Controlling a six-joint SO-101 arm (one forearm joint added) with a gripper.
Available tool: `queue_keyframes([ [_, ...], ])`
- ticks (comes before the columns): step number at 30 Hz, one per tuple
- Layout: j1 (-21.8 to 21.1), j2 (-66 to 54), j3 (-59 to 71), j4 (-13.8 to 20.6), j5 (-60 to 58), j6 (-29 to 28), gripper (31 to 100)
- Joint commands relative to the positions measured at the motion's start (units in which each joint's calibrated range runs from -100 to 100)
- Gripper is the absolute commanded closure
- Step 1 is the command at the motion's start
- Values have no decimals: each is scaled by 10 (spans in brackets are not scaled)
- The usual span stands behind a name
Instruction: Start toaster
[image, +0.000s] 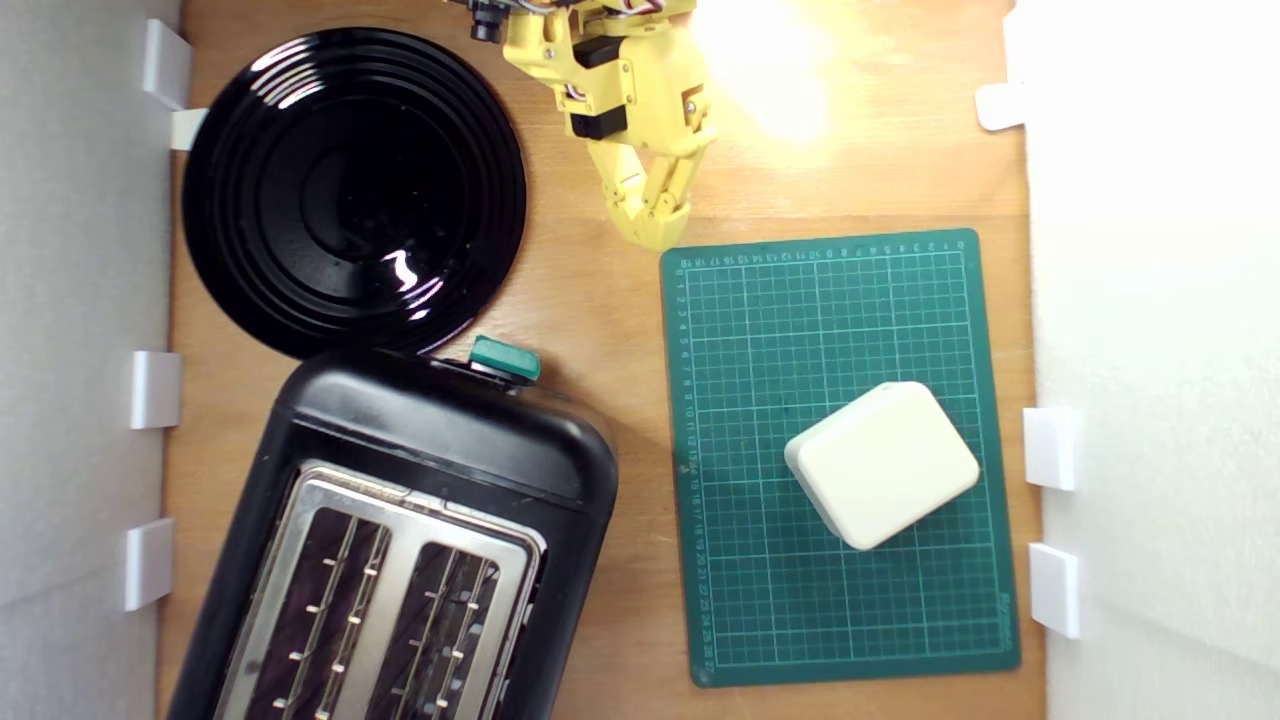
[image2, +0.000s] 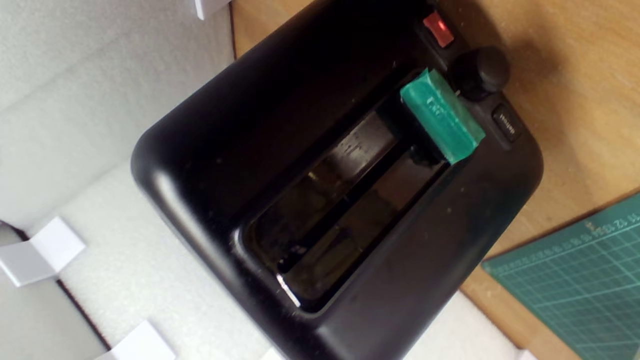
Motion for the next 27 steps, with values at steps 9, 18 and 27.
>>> queue_keyframes([
  [9,-3,-8,21,17,33,-26,989],
  [18,-4,-8,21,10,81,-27,989],
  [27,-19,-8,21,8,83,-27,989],
])
